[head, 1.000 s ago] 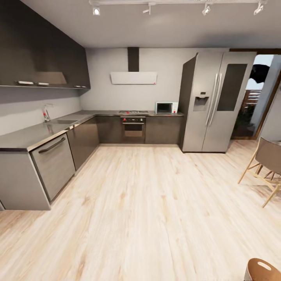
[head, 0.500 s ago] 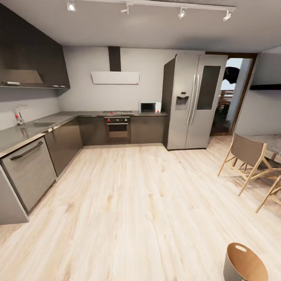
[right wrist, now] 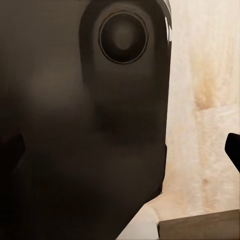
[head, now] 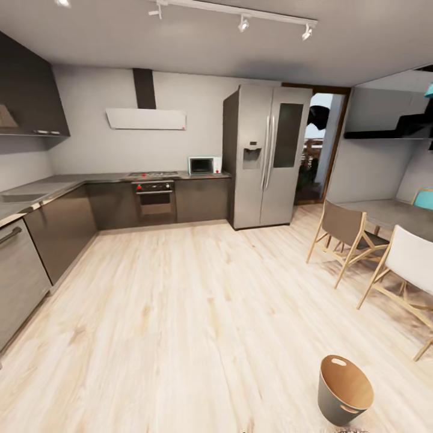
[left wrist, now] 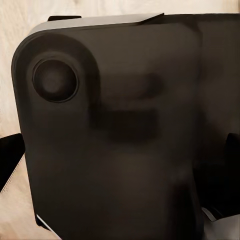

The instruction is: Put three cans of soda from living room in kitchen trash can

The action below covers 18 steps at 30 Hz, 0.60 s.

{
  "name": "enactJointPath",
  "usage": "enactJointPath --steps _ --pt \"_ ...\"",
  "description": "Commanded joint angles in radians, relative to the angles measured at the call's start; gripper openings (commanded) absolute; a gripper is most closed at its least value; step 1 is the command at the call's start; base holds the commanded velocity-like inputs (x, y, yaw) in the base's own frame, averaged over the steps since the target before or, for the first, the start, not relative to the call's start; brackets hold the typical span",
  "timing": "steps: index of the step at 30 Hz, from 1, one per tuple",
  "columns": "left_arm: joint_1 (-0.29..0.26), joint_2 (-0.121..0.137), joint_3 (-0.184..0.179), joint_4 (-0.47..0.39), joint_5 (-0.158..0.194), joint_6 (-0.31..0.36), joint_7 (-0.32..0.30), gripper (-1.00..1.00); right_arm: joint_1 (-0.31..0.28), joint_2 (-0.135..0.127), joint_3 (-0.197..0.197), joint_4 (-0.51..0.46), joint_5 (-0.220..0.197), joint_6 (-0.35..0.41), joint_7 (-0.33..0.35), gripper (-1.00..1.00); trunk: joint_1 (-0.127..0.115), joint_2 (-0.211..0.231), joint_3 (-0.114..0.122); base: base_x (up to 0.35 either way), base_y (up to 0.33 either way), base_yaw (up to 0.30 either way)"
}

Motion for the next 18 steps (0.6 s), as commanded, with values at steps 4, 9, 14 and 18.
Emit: enactJointPath --steps 4,9,14,18 --pt "0.0 0.0 0.0 0.0 0.0 0.0 0.0 1.0 0.0 0.0 0.0 0.001 0.0 0.0 0.0 1.0 0.0 0.0 0.0 0.0 0.0 -0.285" --pt "0.0 -0.002 0.0 0.0 0.0 0.0 0.0 1.0 0.0 -0.002 0.0 0.001 0.0 0.0 0.0 1.0 0.0 0.0 0.0 0.0 0.0 -0.285" --pt "0.0 -0.002 0.0 0.0 0.0 0.0 0.0 1.0 0.0 -0.003 0.001 0.001 0.0 0.0 0.0 1.0 0.0 0.0 0.0 0.0 0.0 -0.285" --pt "0.0 -0.002 0.0 0.0 0.0 0.0 0.0 1.0 0.0 -0.004 0.002 0.002 0.001 0.0 0.006 1.0 0.0 0.0 0.0 0.0 0.0 -0.285"
